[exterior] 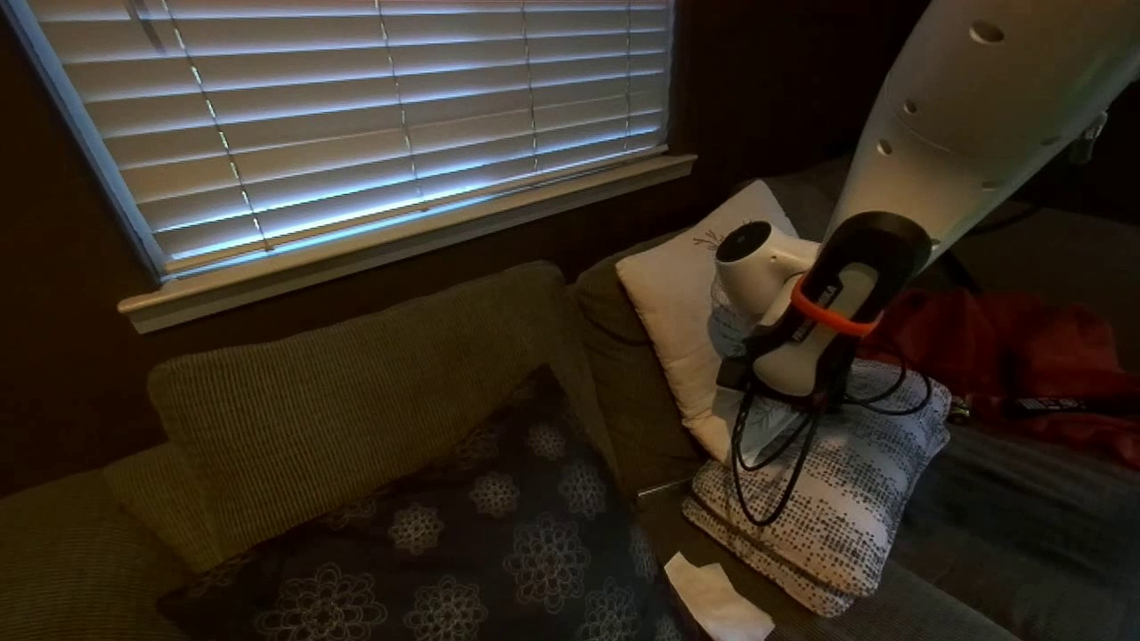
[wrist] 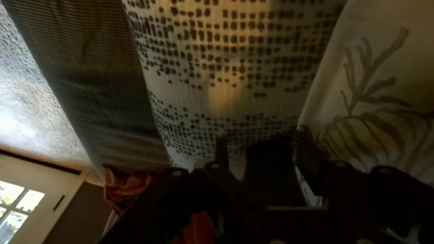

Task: Flip the remote controller over

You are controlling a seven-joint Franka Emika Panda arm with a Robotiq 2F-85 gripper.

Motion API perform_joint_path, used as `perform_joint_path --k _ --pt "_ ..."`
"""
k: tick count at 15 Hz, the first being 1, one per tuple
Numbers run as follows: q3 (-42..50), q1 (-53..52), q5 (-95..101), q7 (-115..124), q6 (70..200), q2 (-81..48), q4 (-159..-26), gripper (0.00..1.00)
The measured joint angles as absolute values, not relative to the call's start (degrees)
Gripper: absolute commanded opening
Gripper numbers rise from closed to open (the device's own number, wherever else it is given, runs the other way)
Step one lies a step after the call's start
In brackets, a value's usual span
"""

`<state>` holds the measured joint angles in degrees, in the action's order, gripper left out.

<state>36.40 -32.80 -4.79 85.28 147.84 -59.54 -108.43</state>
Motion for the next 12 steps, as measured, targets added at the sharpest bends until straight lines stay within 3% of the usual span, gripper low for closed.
perform_joint_path --k 1,4,12 --pt "34.99 -31.42 -4.79 85.32 147.85 -58.76 -108.92 0.82" --pt "31.51 -27.93 -4.75 85.32 148.52 -55.86 -110.88 0.99" --pt "27.60 -23.53 -4.11 85.32 151.25 -48.35 -115.75 1.00"
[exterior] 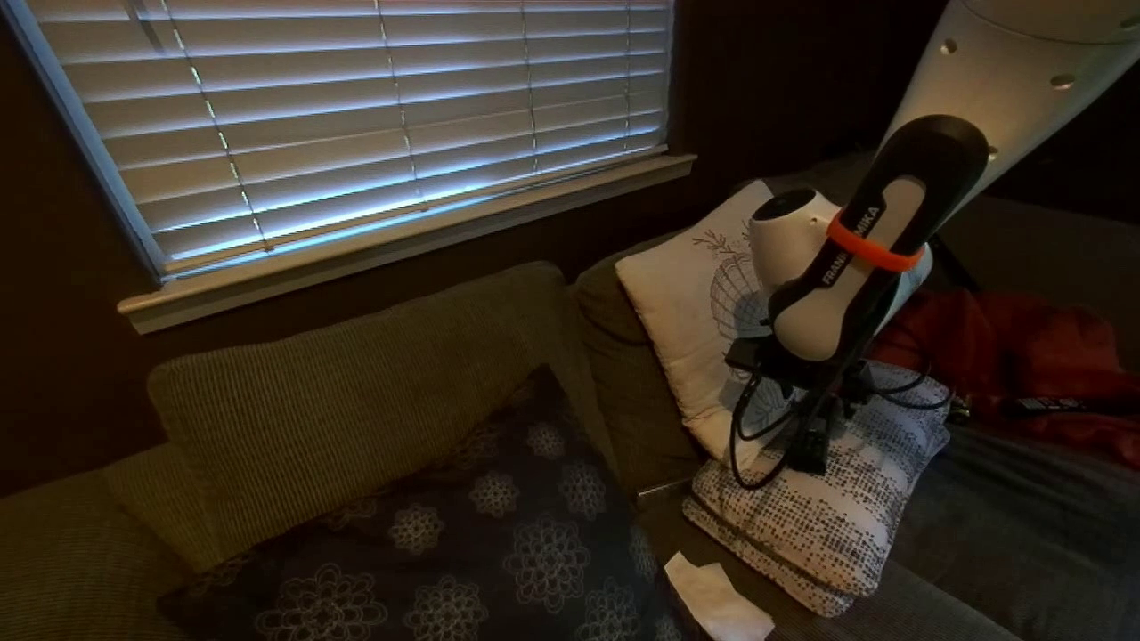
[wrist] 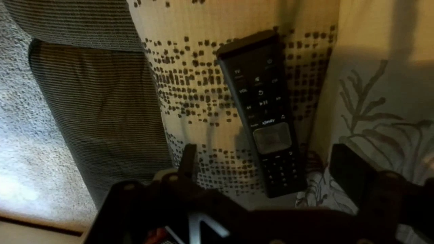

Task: Flip the remote controller over

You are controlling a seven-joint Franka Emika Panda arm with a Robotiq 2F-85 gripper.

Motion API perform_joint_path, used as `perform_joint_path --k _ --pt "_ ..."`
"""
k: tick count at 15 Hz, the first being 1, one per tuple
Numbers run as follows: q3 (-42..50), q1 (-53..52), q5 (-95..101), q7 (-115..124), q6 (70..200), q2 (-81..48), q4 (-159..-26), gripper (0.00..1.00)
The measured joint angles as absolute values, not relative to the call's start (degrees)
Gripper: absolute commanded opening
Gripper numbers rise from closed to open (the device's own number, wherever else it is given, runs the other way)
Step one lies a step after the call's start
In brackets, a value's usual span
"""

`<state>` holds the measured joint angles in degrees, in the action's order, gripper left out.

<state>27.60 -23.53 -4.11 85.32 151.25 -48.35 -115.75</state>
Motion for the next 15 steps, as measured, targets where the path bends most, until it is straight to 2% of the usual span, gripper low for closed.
perform_joint_path --k 6,15 --pt "23.61 -19.07 0.52 74.63 156.63 -40.18 -123.15 1.00" --pt "22.70 -11.30 9.32 46.18 155.98 -24.42 -136.68 1.00"
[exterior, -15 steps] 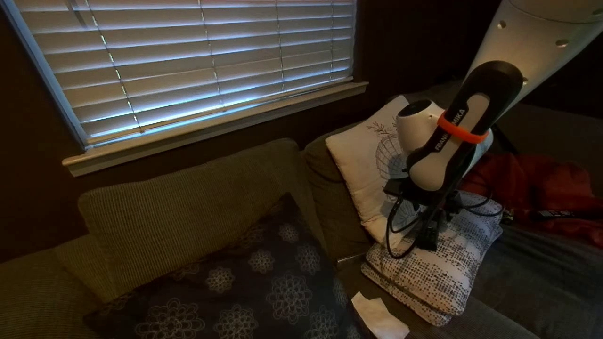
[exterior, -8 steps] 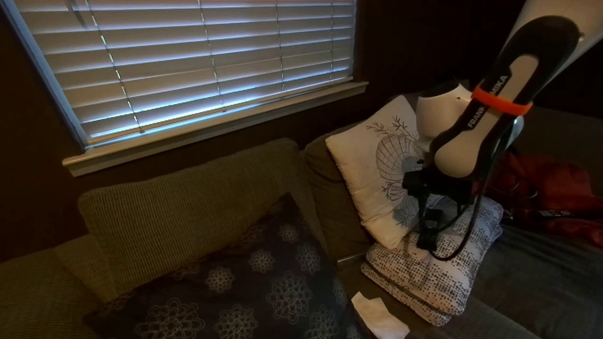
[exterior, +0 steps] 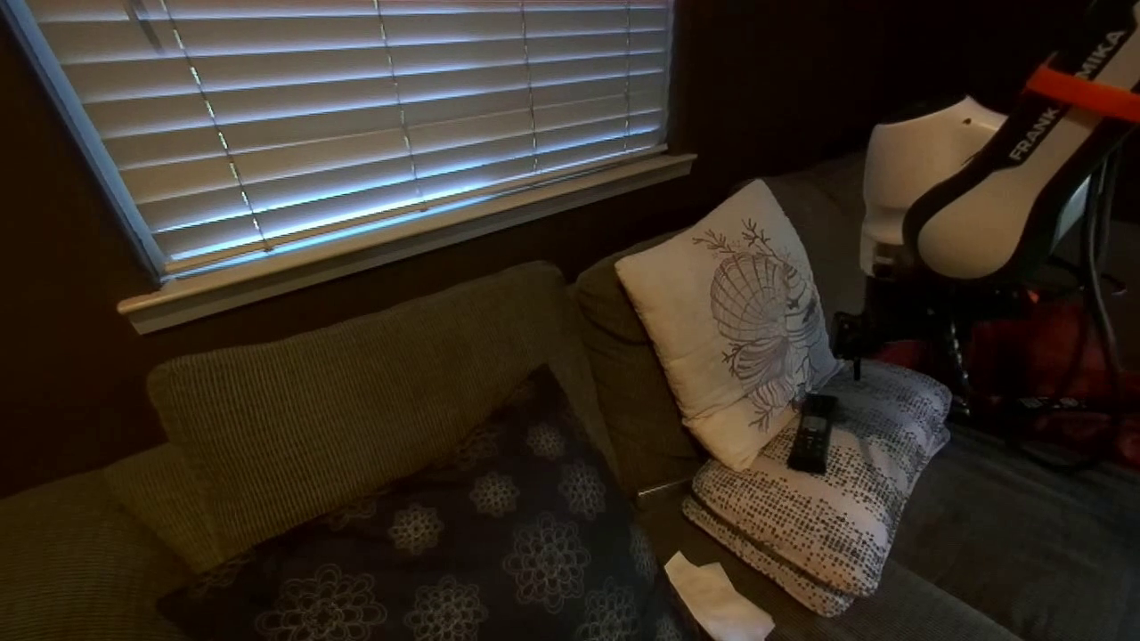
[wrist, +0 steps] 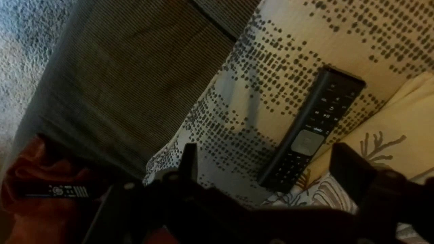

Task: Flip the remote controller over

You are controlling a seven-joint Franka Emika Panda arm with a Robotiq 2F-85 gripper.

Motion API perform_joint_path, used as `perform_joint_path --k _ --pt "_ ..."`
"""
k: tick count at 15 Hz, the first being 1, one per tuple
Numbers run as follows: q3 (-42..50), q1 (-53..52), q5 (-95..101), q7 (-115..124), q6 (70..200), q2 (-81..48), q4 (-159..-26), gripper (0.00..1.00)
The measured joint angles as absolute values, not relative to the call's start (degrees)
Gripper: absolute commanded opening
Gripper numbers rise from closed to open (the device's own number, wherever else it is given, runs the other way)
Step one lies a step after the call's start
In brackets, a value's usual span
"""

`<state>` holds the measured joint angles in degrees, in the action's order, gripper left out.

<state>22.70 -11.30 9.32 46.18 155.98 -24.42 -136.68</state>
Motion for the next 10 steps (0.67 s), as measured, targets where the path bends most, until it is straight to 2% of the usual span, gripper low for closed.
perform_joint_path --k 10 --pt "19.79 -4.24 16.10 17.14 151.77 -17.40 -138.20 1.00"
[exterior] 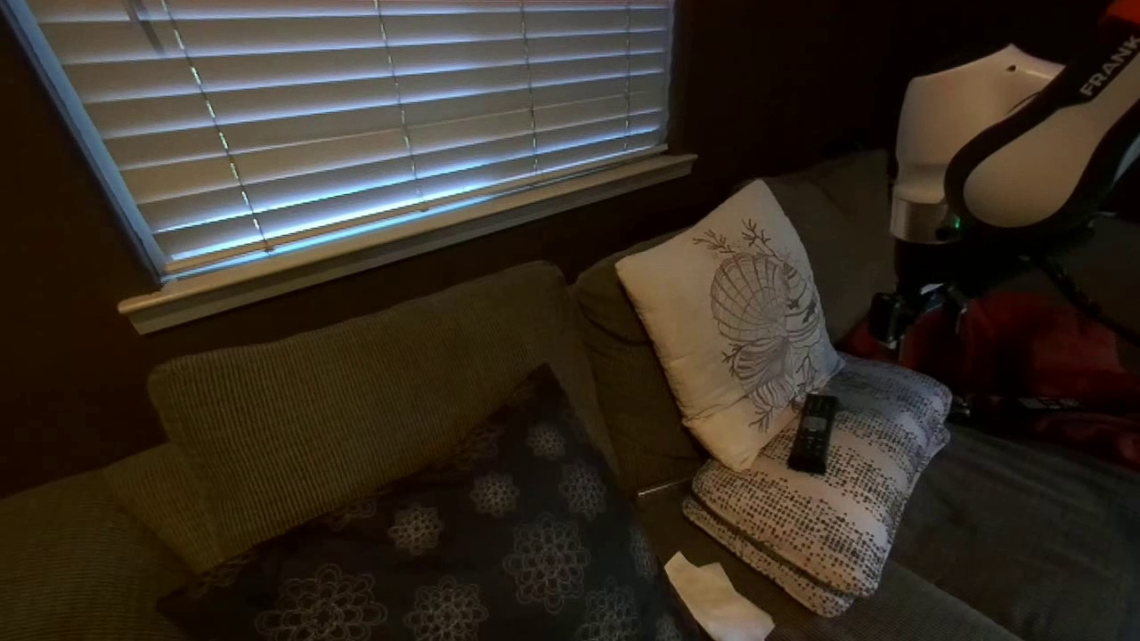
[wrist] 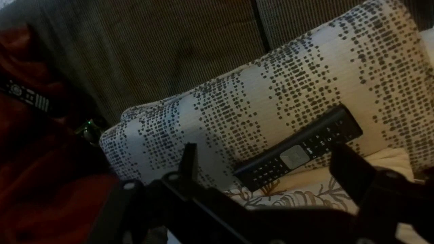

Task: Flip the remote controller over

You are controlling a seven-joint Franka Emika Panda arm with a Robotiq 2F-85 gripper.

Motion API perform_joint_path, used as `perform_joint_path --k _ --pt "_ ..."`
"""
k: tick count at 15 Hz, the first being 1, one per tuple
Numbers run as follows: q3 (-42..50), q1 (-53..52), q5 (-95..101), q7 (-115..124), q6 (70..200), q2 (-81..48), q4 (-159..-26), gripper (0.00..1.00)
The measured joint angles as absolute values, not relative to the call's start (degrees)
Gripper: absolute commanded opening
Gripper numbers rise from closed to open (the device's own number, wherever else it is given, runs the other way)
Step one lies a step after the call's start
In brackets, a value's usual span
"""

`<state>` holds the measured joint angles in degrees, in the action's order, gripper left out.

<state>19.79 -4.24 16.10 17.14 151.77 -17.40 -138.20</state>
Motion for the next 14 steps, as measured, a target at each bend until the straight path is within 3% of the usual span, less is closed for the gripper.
perform_joint_path --k 6,14 --pt "19.54 -3.87 30.09 12.74 154.87 -16.90 -138.13 1.00" --pt "17.48 0.34 34.08 10.87 174.24 -16.80 -141.75 1.00"
